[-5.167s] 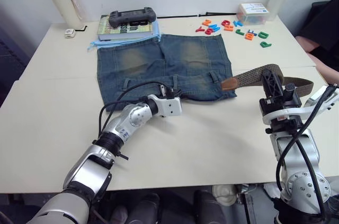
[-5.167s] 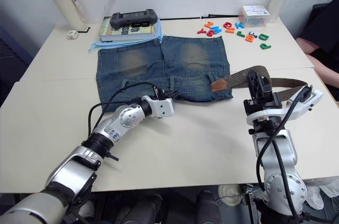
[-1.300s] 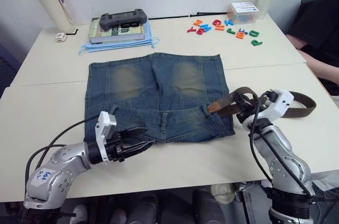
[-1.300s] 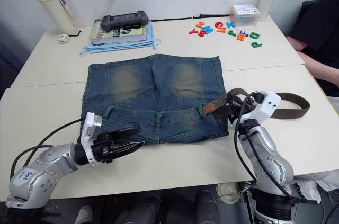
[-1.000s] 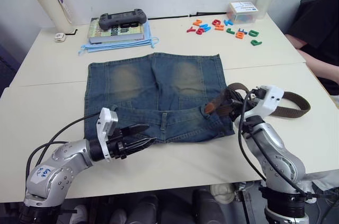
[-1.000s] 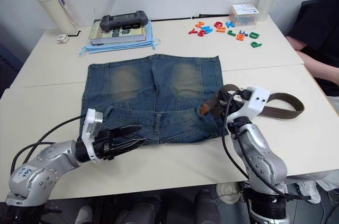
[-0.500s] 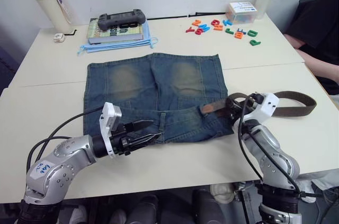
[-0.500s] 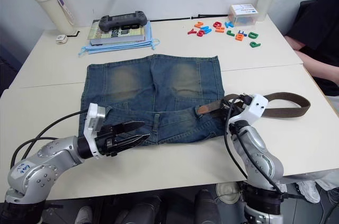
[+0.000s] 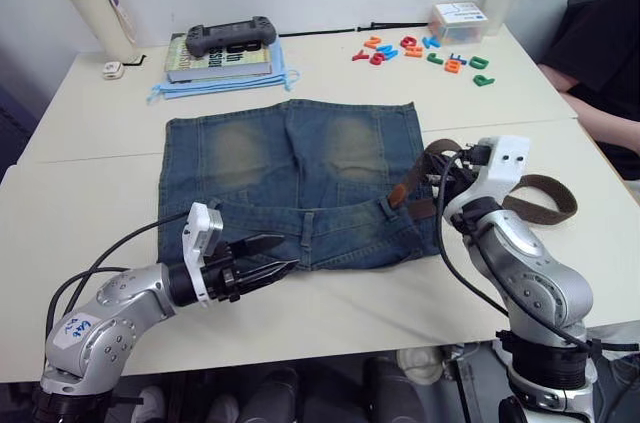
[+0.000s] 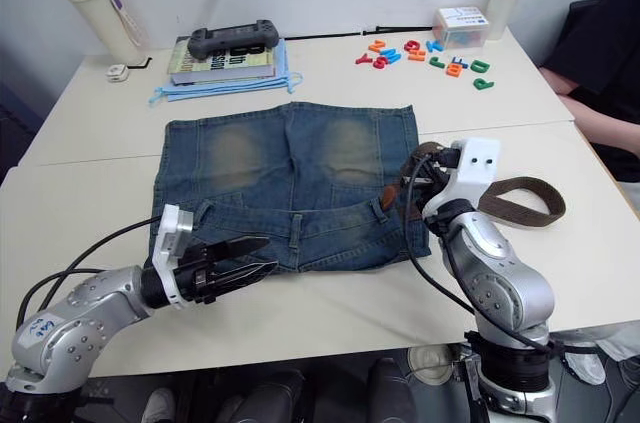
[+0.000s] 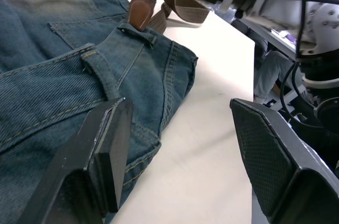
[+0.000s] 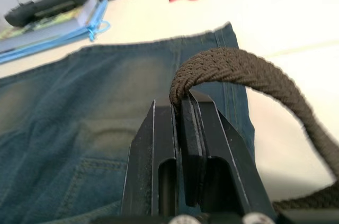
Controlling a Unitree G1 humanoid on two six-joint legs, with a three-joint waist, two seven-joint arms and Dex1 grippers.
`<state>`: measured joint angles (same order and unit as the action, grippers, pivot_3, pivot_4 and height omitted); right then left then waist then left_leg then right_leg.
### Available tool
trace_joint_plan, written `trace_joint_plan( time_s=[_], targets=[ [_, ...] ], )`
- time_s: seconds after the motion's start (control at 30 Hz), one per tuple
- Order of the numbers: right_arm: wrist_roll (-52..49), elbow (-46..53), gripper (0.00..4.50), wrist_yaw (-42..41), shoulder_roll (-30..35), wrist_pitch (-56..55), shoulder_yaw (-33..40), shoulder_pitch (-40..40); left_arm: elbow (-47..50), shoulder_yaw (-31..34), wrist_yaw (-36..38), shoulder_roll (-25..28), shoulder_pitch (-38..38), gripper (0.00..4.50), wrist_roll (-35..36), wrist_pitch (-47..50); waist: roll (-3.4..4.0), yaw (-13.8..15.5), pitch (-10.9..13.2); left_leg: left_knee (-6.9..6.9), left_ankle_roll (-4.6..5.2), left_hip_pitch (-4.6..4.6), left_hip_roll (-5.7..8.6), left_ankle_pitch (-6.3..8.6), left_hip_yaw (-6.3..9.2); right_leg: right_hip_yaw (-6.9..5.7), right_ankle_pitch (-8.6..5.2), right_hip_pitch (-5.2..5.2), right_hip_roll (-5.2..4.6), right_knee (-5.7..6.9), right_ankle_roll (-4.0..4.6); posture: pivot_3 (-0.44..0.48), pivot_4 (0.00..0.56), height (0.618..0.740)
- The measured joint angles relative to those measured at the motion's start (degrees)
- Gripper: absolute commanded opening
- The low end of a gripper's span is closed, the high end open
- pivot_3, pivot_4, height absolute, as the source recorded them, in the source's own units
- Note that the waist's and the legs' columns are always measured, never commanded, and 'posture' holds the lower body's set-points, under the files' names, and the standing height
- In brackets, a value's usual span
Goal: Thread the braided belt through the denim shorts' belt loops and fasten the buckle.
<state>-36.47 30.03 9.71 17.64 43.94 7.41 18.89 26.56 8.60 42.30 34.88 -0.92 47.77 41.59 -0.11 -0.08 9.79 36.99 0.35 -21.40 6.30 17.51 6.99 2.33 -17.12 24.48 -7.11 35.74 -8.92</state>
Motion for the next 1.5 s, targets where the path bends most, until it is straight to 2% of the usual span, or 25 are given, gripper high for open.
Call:
trace_joint_plan(
  time_s=[0.2,0.67,1.0,1.5],
  targets=[
    [6.62,4.49,0.0,0.56,0.82,0.01,-2.8,-1.45,-0.24,0.03,0.75,0.14,0.17,3.27,-0.24,-0.53,0.0,-0.07,0.0,-0.02,-0.01,0.0,-0.01,0.01,0.0,-0.01,0.0,0.01,0.01,-0.02,0.0,0.0,0.15,0.74],
    [12.4,2.28,0.0,-1.41,-4.37,-0.32,-2.37,-4.62,-0.23,0.02,1.12,0.14,0.16,3.27,-0.3,-0.53,-0.01,-0.14,0.0,-0.03,-0.02,0.0,-0.04,0.02,0.0,-0.01,0.01,0.0,0.05,-0.02,0.02,0.0,0.15,0.74],
    [8.16,4.69,0.0,-3.9,-6.63,1.11,2.86,-1.47,-0.23,0.02,1.03,0.14,0.07,3.27,-0.3,-0.47,-0.01,-0.14,0.0,-0.05,-0.05,0.0,-0.09,0.03,0.01,0.0,0.01,0.01,0.1,-0.05,0.04,0.0,0.15,0.74],
    [8.69,3.62,0.0,-4.16,-7.72,2.22,1.77,-3.32,-0.22,-0.02,0.24,0.13,-0.62,3.27,-0.27,-0.29,-0.01,-0.13,0.0,-0.06,-0.05,0.0,-0.09,0.03,0.01,0.0,0.01,0.02,0.11,-0.06,0.05,0.0,0.15,0.74]
  ],
)
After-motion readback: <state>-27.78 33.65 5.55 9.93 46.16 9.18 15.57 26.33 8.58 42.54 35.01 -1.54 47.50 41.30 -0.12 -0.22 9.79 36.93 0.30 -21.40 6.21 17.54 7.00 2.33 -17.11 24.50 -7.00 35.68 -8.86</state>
